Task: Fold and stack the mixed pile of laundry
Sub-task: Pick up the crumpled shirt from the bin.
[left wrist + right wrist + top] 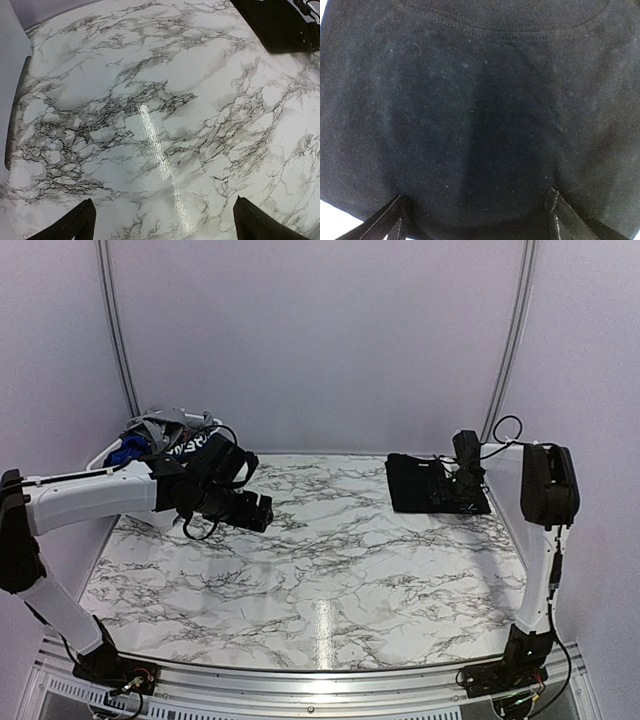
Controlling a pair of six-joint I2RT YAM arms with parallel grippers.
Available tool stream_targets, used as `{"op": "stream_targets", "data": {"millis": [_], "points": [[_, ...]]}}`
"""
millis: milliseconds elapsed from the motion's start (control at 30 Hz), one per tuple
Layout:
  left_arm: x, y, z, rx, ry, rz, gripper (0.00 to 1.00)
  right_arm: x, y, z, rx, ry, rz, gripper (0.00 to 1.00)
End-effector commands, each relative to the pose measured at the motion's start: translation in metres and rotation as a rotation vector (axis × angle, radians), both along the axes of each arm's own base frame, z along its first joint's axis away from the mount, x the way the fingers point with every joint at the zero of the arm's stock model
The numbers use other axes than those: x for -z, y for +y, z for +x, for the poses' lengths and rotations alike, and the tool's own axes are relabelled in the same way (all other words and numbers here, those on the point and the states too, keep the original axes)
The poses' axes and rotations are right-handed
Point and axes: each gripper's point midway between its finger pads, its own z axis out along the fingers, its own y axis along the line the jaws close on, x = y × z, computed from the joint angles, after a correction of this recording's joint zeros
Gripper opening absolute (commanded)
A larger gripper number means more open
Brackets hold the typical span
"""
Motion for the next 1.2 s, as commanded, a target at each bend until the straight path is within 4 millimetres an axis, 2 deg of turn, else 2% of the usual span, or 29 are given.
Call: {"op": "stream_targets", "data": {"millis": [0,67,100,200,333,433,533,667,833,1067,1133,1167], "points": [[-0.055,0.012,0.020,-0.067,-0.053,-0.123,0.99,0.009,-0.029,-0.014,0.008,0.094,-0.142,0.93],[-0.079,0.025,0.034,-0.111,-0.064,-0.182,0.99,-0.027,-0.025,-0.002,0.018,0.019,-0.118,0.94],[-0.100,0.033,0.043,-0.138,-0.092,-0.212,0.99,-0.047,-0.023,0.003,0.025,-0.023,-0.098,0.94],[-0.148,0.074,0.068,-0.237,-0.172,-0.273,0.99,-0.098,-0.005,0.012,-0.003,-0.120,-0.052,0.95],[-0.194,0.149,0.095,-0.428,-0.265,-0.271,0.99,-0.137,0.015,0.006,-0.044,-0.164,-0.041,0.95],[-0.209,0.212,0.105,-0.594,-0.311,-0.228,0.99,-0.158,0.033,-0.003,-0.073,-0.208,-0.013,0.95],[-0.209,0.262,0.111,-0.714,-0.311,-0.203,0.99,-0.166,0.051,-0.014,-0.107,-0.217,-0.001,0.95],[-0.193,0.290,0.122,-0.741,-0.280,-0.154,0.99,-0.163,0.067,-0.029,-0.141,-0.206,0.038,0.95],[-0.164,0.294,0.150,-0.720,-0.219,-0.096,0.99,-0.153,0.073,-0.042,-0.152,-0.182,0.072,0.95],[-0.116,0.286,0.195,-0.672,-0.125,-0.074,0.99,-0.143,0.072,-0.048,-0.152,-0.155,0.075,0.95],[-0.113,0.282,0.208,-0.640,-0.124,-0.076,0.92,-0.145,0.073,-0.049,-0.152,-0.156,0.079,0.95],[-0.112,0.280,0.215,-0.620,-0.124,-0.079,0.84,-0.146,0.074,-0.049,-0.154,-0.157,0.083,0.95]]}}
